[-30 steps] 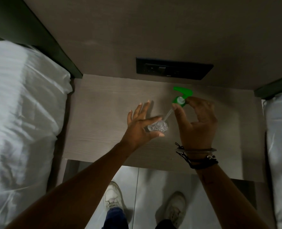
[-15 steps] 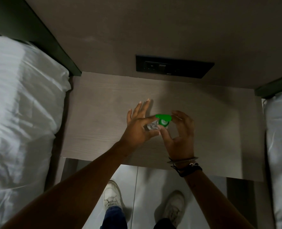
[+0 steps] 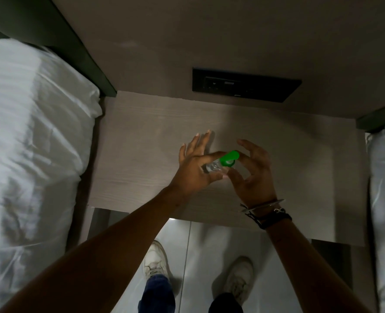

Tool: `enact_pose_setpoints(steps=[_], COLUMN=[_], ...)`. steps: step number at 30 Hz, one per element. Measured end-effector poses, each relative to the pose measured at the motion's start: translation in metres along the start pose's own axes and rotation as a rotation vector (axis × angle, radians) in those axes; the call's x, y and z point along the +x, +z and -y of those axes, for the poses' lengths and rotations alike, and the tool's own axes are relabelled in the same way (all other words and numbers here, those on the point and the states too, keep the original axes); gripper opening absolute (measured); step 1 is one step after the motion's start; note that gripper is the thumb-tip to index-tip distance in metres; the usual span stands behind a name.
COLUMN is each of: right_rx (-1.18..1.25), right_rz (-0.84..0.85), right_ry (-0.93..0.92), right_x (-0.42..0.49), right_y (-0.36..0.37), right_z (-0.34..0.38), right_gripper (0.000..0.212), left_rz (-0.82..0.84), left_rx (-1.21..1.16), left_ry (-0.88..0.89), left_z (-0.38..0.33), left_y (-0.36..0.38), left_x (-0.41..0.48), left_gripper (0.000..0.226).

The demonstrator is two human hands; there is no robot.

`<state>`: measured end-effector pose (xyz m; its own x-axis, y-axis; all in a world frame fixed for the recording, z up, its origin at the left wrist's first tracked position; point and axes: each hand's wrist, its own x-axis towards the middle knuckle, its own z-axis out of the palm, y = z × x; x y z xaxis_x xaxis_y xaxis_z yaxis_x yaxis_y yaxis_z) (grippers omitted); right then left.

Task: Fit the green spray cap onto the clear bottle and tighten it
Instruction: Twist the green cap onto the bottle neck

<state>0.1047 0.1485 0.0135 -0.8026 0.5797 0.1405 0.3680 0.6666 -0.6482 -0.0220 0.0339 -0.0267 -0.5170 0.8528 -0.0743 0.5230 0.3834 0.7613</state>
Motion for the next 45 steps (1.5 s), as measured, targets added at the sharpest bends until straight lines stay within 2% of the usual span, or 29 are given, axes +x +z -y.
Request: enact_pose_setpoints(steps=[3,8,10,13,16,21,23,25,27,29,30,33,35,37,40,45], right_rx=[-0.041,-0.085,-0.113,-0.066,0.043,0.070,0.048,0.020,0.069,0.111,0.111,0.100,0.139,0.228,0.246,0.221], right_rz=[0.026,-0.092,-0.116,-0.025,0.019,-0.060,-0.057,0.021,0.059,0.019,-0.026,-0.147,-0.122,-0.068,-0.065,-0.148], right_ry=[0.040,0.175,0.244,0.268,0.164,0.247,0.281,0.253,0.201,0.204,0.226,0.310,0.319,0.279,0.221,0.223], right_x=[-0.004,-0.005,-0.005,-0.008,-0.008,-0.002,0.001,0.002,0.002,0.003,0.004,0.008,0.007,0.003,-0.004,-0.001], right_y=[0.005,0.013,0.015,0.015,0.013,0.011,0.013,0.016,0.017,0.017,0.019,0.024,0.028,0.029,0.025,0.018], right_z=[0.000,0.016,0.020,0.014,0.005,0.003,0.006,0.008,0.006,0.005,0.007,0.017,0.021,0.018,0.007,0.006], right_gripper=[0.033,0.031,0.045,0.069,0.050,0.037,0.052,0.070,0.054,0.038,0.041,0.070,0.075,0.067,0.039,0.036], left_rz=[-0.005,-0.028,-0.039,-0.041,-0.015,-0.003,-0.011,-0.025,-0.026,-0.026,-0.029,-0.060,-0.076,-0.067,-0.040,-0.033], left_rx=[-0.005,0.018,0.017,0.007,-0.005,-0.007,0.001,0.018,0.034,0.024,0.018,0.007,0.004,-0.008,-0.031,-0.040], left_ry=[-0.002,0.006,0.013,0.004,0.003,-0.009,-0.008,-0.004,-0.016,-0.024,-0.023,-0.032,-0.039,-0.037,-0.044,-0.060], left_z=[0.002,0.003,0.005,0.005,0.004,0.000,-0.001,-0.001,-0.001,-0.002,-0.003,-0.005,-0.005,-0.004,-0.005,-0.006], left_y=[0.002,0.005,0.006,0.005,0.003,0.001,0.000,0.001,0.002,0.003,0.003,0.004,0.004,0.003,0.001,0.002], left_x=[-0.001,0.000,-0.001,0.000,0.000,-0.001,-0.001,0.000,-0.001,-0.001,-0.001,-0.002,-0.004,-0.006,-0.005,-0.004], left_gripper=[0.036,0.037,0.038,0.036,0.040,0.044,0.044,0.044,0.042,0.039,0.038,0.028,0.026,0.028,0.038,0.040])
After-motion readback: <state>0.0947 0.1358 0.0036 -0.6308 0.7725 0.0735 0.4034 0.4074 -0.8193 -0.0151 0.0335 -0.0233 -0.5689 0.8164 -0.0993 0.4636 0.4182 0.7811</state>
